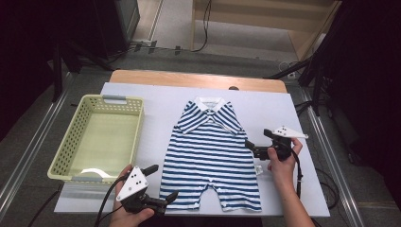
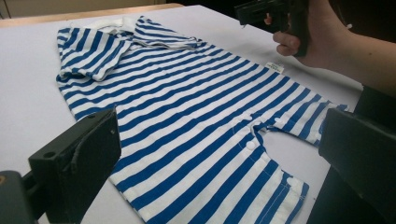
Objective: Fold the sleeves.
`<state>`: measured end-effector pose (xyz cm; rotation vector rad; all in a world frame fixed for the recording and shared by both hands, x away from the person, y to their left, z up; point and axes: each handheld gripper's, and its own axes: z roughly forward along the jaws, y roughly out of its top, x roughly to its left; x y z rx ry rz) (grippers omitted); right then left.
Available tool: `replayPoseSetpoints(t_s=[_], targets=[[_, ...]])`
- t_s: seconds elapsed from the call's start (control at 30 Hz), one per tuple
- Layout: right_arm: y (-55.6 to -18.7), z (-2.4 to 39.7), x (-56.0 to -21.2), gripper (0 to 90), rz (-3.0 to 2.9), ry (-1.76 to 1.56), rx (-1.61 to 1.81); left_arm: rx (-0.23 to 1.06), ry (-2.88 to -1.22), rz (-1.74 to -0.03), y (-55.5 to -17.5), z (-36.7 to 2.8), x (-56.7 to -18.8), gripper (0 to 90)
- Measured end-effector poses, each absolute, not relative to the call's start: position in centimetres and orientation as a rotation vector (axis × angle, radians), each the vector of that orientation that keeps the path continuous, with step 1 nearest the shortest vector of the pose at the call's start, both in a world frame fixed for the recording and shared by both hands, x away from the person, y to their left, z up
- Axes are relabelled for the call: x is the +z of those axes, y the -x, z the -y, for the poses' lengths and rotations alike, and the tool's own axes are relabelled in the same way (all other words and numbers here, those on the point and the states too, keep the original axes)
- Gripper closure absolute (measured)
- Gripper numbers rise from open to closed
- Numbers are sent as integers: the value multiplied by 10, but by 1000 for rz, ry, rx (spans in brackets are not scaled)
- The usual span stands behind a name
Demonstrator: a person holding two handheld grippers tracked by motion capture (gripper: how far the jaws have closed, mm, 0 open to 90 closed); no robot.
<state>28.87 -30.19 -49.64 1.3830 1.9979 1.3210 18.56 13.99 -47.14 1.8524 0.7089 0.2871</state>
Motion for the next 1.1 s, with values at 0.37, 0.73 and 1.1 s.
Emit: replayPoseSetpoints(t_s=[0.37, 0.73, 1.1], targets=[[-256, 318, -496, 0, -1960, -1372, 1336, 286, -1855, -713, -186, -140, -471, 0], [-225, 332, -498, 0, -1926, -1361, 1313, 290, -1854, -713, -186, -140, -472, 0], [-198, 345, -501, 0, -1918, -1375, 1297, 291, -1859, -706, -185, -139, -473, 0]])
